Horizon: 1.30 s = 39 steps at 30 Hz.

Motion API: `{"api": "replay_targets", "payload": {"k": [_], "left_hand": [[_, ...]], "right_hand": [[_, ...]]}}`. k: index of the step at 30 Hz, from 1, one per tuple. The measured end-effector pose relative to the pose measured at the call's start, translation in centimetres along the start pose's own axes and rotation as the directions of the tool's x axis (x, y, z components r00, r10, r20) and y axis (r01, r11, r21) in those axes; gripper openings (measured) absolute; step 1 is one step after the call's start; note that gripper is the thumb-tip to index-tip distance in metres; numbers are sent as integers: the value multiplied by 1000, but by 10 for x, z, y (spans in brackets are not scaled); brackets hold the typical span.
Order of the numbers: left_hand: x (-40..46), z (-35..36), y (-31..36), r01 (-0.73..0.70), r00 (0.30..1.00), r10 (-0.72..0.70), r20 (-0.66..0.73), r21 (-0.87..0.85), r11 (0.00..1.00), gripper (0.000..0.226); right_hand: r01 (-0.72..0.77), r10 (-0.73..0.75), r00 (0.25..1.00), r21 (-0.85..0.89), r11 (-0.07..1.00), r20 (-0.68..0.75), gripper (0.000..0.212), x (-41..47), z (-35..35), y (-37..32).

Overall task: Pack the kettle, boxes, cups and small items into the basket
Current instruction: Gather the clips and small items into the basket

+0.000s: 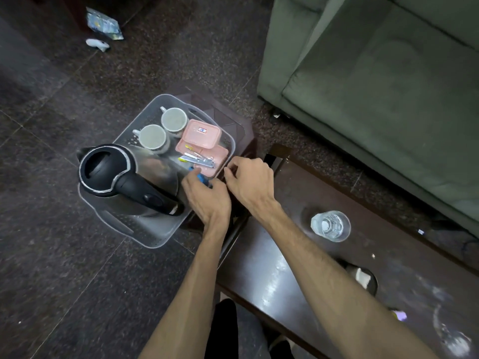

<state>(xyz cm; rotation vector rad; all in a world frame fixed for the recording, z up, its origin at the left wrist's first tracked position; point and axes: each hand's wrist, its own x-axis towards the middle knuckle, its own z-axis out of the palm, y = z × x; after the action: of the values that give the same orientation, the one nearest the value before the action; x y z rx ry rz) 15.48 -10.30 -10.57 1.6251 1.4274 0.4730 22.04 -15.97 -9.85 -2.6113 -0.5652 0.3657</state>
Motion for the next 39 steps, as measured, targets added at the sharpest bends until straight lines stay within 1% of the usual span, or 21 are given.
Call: {"api": "replay_targets", "payload": {"k": [3,6,8,10,14,16,18,20,23,25,27,29,31,33,34,35,37,38,39], "left_hand": [[-25,3,4,-105,994,104,28,26,994,40],[-60,12,0,-219,974,216,62,37,975,32],[-91,20,-7,-277,953,271,139,24,961,28],[-127,31,-17,-314,921,294,255,39,949,25],[-206,53,-38,-380,832,303,465,78,922,23],[-247,63,-48,-429,766,313,562,84,899,22],[-287,72,-60,-494,681,318,659,93,865,18],[-318,80,-69,-535,615,301,729,105,839,14],[-356,94,-82,-601,550,278,788,142,787,8],[-375,103,-89,-649,507,263,821,162,744,7],[-391,110,-95,-683,469,251,847,168,711,9],[-406,116,-103,-715,437,239,867,173,677,10],[-419,122,-114,-758,413,238,879,187,624,10],[-429,132,-125,-810,378,220,899,206,549,15],[-432,138,-131,-852,344,188,920,221,475,21],[-434,145,-137,-905,298,145,944,231,357,32],[-438,159,-147,-977,208,68,976,205,55,55],[-439,164,-151,-981,186,56,981,188,-52,57],[-440,171,-154,-975,171,51,984,177,-137,51]], "right_hand": [[-76,78,997,114,991,-15,12,-26,-15,26],[-173,184,982,200,964,-39,13,-58,-30,59],[-244,270,960,243,939,-78,14,-85,-42,88],[-308,351,930,294,905,-109,13,-115,-54,119],[-453,521,836,318,833,-174,11,-181,-76,188],[-528,601,778,329,783,-183,9,-213,-86,223],[-608,686,702,342,717,-191,10,-245,-95,258],[-669,748,632,346,658,-202,11,-274,-102,288],[-739,813,556,347,578,-171,16,-313,-108,330],[-778,838,530,322,540,-127,22,-333,-105,355],[-807,849,524,275,522,-75,27,-348,-99,375],[-824,848,530,221,522,-26,21,-360,-89,390],[-825,834,551,161,542,15,16,-367,-79,402],[-804,805,591,121,582,56,27,-372,-68,413],[-787,784,616,110,608,74,36,-373,-63,417],[-767,763,641,105,633,84,43,-373,-59,421],[-731,725,683,90,677,90,48,-374,-50,428],[-715,709,699,80,695,92,48,-374,-46,430],[-702,696,712,73,708,95,46,-375,-42,435]]}}
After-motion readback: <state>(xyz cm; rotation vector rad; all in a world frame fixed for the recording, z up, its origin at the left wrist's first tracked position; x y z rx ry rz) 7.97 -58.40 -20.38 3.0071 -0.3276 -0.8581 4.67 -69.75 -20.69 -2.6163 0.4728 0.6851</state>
